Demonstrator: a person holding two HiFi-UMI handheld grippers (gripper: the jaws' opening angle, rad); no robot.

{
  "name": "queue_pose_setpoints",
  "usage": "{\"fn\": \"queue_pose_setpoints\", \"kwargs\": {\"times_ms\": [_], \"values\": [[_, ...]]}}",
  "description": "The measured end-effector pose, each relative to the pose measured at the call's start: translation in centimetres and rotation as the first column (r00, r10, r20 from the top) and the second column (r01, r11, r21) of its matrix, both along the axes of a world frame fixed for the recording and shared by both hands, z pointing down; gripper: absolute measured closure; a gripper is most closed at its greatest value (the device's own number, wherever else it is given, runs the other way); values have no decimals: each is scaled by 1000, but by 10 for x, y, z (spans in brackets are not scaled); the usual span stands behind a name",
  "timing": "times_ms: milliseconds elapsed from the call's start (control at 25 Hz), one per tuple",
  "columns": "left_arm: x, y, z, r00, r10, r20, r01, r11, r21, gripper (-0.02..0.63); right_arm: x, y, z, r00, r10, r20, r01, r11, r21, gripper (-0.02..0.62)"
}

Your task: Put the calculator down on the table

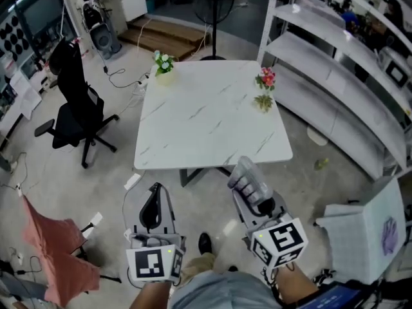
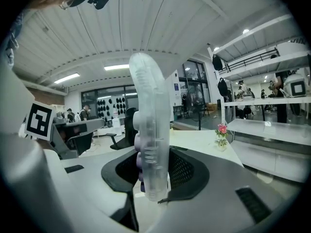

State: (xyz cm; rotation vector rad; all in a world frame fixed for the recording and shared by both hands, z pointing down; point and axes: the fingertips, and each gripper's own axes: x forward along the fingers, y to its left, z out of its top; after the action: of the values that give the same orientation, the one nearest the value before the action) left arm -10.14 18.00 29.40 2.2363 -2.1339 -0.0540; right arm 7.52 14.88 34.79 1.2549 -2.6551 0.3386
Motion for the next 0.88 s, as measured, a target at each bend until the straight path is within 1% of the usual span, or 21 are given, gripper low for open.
{"fn": "queue_pose_setpoints", "kwargs": {"times_ms": [160, 360, 680, 880], "values": [[-27, -37, -12, 1000, 20, 4, -20, 999, 26, 597, -27, -38, -13, 1000, 17, -4, -17, 999, 28, 448], [-41, -70, -14, 999, 50, 8, -50, 998, 33, 597, -43, -70, -23, 999, 41, 1, -41, 998, 54, 446], [-32, -118, 4, 992, 124, 2, -124, 992, -8, 597, -37, -109, -16, 996, 94, -6, -94, 995, 36, 446], [-25, -152, 18, 989, 148, 10, -148, 988, -41, 597, -32, -142, -6, 993, 115, -2, -115, 993, 22, 446]]}}
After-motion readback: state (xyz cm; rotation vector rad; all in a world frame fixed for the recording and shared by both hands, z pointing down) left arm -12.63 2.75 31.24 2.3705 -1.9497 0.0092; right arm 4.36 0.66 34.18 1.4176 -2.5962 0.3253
